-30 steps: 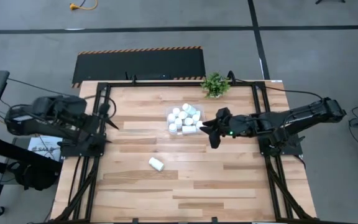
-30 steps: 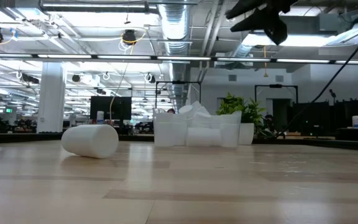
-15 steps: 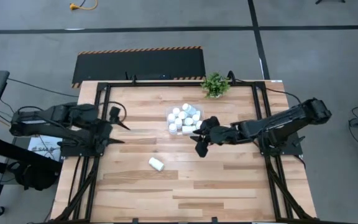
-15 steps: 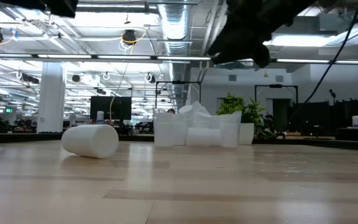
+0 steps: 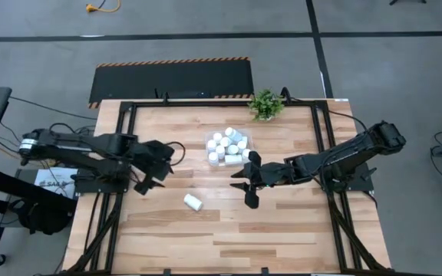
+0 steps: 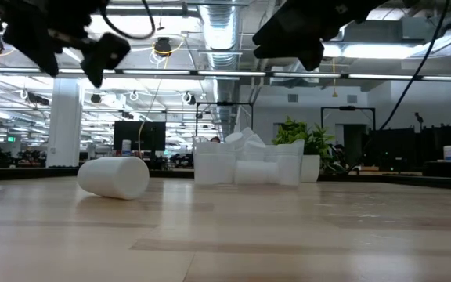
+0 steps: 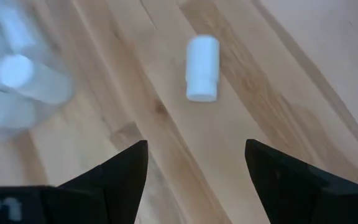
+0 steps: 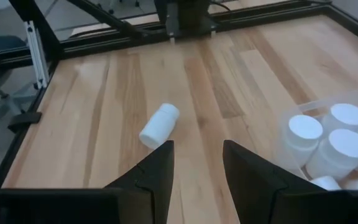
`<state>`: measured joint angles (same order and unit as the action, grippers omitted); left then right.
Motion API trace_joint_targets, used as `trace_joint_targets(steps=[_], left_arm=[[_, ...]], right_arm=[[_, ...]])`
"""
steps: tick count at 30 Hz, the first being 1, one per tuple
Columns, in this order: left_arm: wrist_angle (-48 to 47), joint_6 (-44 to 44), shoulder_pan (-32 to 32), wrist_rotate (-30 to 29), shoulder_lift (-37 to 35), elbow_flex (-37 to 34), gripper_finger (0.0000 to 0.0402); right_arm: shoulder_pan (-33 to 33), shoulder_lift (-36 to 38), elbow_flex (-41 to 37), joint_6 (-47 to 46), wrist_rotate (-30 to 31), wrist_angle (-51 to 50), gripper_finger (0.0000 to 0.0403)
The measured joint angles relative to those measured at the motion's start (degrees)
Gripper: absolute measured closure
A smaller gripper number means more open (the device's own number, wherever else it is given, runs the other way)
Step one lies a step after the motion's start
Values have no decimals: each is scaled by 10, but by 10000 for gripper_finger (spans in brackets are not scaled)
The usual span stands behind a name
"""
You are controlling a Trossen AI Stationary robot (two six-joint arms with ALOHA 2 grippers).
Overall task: Pick and place pill bottles into a basket
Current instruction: Put the white medicine bottle into the transparent bin
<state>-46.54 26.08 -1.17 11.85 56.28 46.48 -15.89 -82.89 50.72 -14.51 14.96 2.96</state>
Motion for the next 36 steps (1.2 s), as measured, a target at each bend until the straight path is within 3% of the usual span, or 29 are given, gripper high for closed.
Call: trace_joint_targets(steps=[7,14,24,36], left_arm=[[31,-3,-3,66,106,0,143],[80,-22,-34,68,185,0,143],[93,-40,-76,-4,243,28,143],[109,-134,-92,-55,245,30,143]], right_arm=[[-1,0,0,0,1,-10,272],[-2,0,0,0,1,-13,272],[-2,1,0,0,1,-33,272],[-1,1,0,0,1,-45,272]])
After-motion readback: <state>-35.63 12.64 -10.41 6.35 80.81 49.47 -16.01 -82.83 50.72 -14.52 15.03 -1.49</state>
